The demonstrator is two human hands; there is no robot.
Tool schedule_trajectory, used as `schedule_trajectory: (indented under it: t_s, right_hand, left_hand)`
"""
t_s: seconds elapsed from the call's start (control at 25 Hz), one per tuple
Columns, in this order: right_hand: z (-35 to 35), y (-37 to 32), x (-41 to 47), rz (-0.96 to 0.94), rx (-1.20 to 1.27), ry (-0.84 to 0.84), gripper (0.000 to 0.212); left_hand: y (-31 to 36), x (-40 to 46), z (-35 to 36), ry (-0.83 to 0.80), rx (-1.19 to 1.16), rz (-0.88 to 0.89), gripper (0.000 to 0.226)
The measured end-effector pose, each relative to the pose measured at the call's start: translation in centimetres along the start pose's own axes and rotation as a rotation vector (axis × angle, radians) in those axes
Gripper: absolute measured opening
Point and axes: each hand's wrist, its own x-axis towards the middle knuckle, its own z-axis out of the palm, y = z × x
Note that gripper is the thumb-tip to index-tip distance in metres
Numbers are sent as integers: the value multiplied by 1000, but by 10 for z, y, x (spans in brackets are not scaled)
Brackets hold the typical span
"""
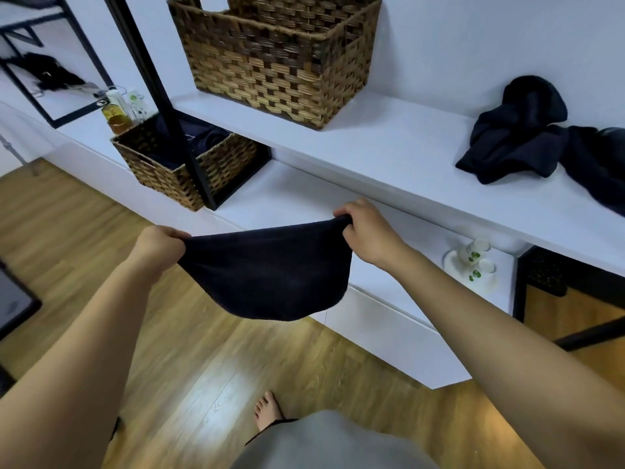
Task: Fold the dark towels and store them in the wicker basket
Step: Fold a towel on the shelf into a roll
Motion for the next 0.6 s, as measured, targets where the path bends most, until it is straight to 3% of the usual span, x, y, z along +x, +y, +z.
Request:
schedule_trajectory:
  t_s: [0.28, 0.36, 0.48, 0.6]
  right_hand:
    - [0, 3, -8, -234, -214, 162, 16]
    - [-3, -8, -1, -297, -130, 143, 9]
    - [-8, -30, 8, -270, 58, -13, 7]
    - [-9, -41, 12, -229, 174, 20, 14]
  left_hand:
    - [0, -23, 19, 44, 382, 38, 25]
    - [19, -31, 30, -47, 269, 204, 20]
    - [67, -56, 62, -403, 74, 583, 41]
    - [100, -61, 89, -439, 78, 760, 30]
